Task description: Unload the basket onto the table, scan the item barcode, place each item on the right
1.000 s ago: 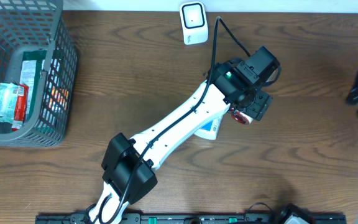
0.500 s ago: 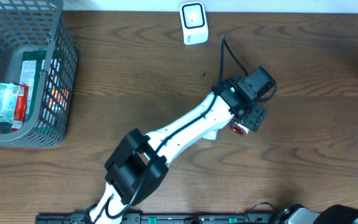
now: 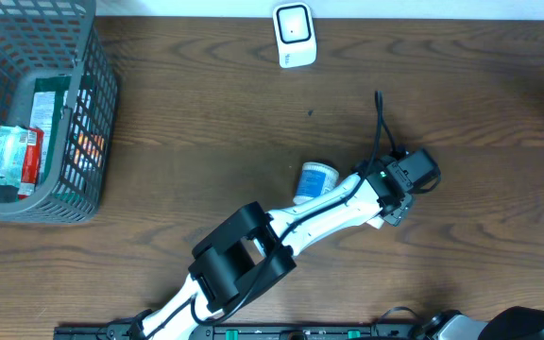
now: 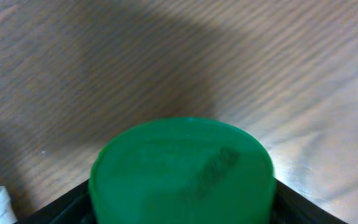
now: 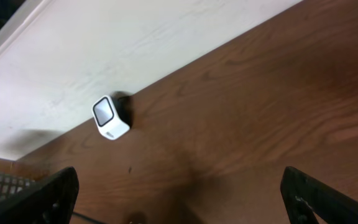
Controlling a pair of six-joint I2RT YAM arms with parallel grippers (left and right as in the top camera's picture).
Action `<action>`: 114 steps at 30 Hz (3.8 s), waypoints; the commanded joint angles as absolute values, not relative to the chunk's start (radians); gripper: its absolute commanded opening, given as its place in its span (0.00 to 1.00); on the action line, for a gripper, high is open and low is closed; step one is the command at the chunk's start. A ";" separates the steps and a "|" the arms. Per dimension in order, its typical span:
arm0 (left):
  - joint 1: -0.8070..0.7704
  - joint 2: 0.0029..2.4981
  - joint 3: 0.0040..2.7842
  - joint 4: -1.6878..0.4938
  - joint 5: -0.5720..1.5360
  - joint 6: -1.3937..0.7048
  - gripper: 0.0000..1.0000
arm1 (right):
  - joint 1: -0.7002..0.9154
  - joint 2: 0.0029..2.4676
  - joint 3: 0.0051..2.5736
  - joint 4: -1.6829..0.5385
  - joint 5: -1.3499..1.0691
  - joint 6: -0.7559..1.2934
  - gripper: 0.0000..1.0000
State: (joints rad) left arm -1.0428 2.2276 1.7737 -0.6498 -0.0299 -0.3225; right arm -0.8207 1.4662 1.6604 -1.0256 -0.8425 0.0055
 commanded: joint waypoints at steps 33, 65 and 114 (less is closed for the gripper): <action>-0.670 1.620 1.787 -0.978 -0.102 -0.270 0.95 | -0.748 1.466 1.590 -1.419 -0.630 -0.001 0.99; 0.578 1.606 1.794 -0.822 0.018 -0.171 0.95 | -0.323 1.466 0.820 -0.843 -0.368 0.191 0.99; 0.419 2.084 1.768 -0.986 0.094 0.025 0.99 | -0.287 1.466 0.683 -0.796 -0.371 0.190 0.99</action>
State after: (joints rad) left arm 0.4511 2.0926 1.7782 -0.9825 0.1944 0.0086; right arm -0.2958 1.4658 0.6903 -0.7952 -0.3691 0.1795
